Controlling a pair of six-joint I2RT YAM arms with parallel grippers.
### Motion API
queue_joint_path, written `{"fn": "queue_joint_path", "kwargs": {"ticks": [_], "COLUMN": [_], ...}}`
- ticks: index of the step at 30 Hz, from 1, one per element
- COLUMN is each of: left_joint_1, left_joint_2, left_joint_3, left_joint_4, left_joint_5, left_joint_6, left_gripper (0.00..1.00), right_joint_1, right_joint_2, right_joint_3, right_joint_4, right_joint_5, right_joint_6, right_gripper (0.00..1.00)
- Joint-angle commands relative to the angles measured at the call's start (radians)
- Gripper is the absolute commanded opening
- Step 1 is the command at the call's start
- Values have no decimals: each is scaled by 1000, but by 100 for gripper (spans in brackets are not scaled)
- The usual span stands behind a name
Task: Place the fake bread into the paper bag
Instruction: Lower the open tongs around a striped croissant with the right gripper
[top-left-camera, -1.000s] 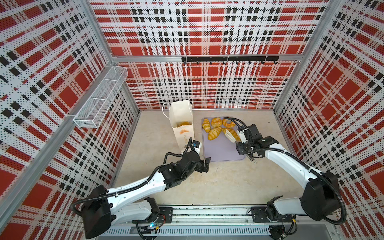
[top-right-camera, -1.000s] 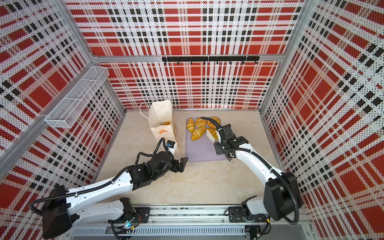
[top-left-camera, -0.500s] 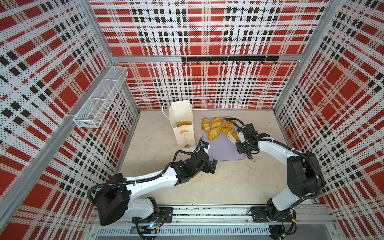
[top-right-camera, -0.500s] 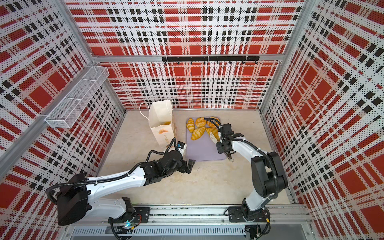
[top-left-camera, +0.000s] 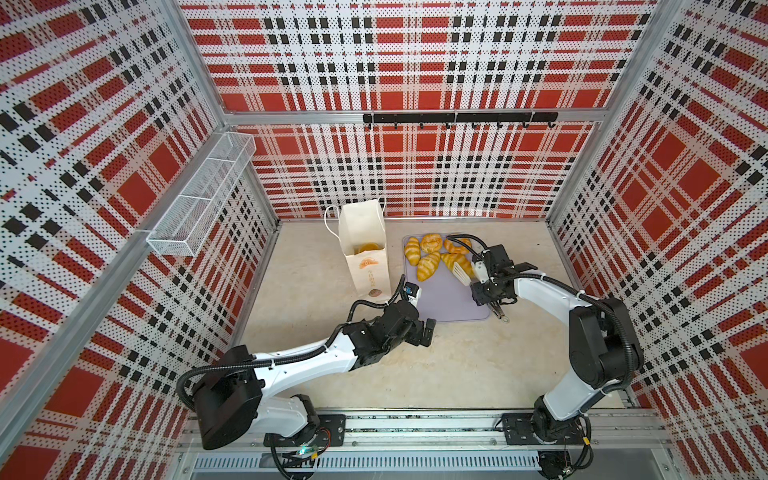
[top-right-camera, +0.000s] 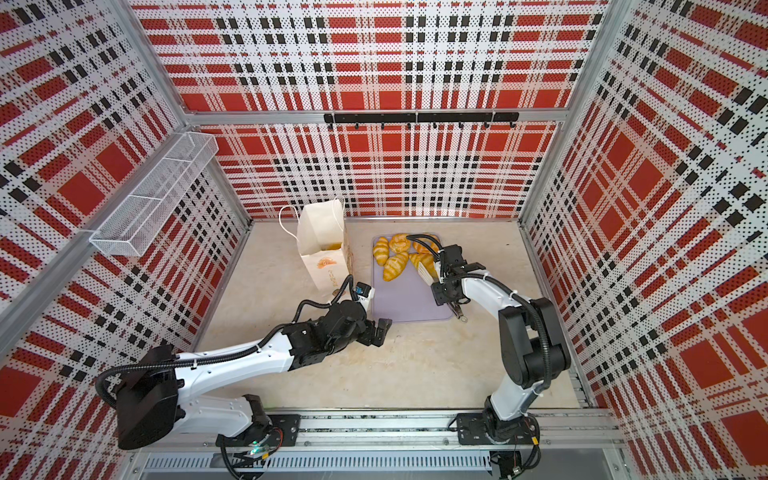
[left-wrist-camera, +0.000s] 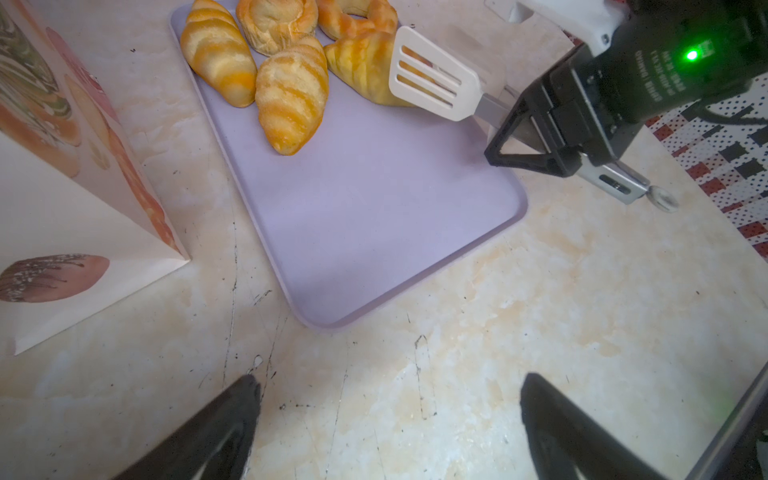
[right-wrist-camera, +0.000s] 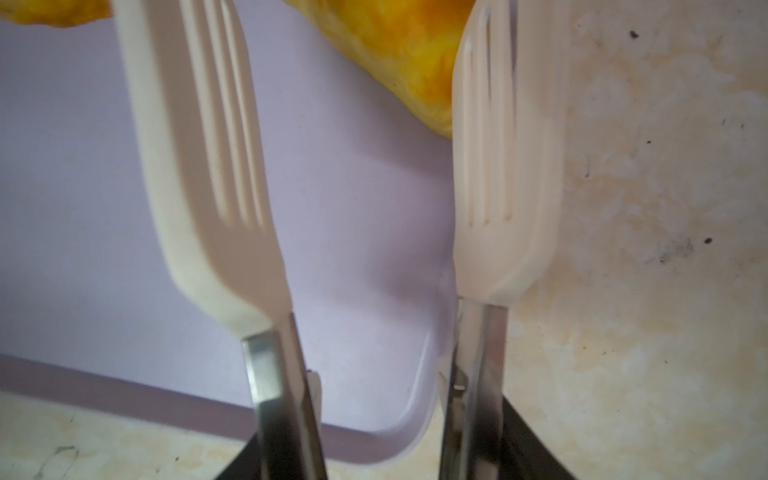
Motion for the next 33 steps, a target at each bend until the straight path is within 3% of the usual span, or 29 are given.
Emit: {"fn": "queue_joint_path", "kwargs": {"ticks": [1, 7, 17, 30, 33], "left_joint_1": [3, 5, 4, 6, 6], "left_joint_2": [7, 9, -4, -24, -22], "left_joint_3": [22, 21, 9, -19, -19], "left_joint_4": [16, 16, 17, 16, 16], "left_joint_5": [5, 18, 16, 3, 3], "left_joint_6": [5, 4, 0, -8, -9], "left_gripper": [100, 99, 100, 99, 100], "right_joint_1": [9, 19, 19, -10, -11], "right_joint_2": [-86, -118, -98, 17, 27], "right_joint_3": [-24, -40, 7, 74, 95], "right_joint_4": [8, -19, -5, 30, -25], "right_joint_5": [-72, -98, 112, 7, -73], "right_joint_6": [15, 32, -21, -105, -94], "right_gripper": [58, 58, 61, 64, 64]}}
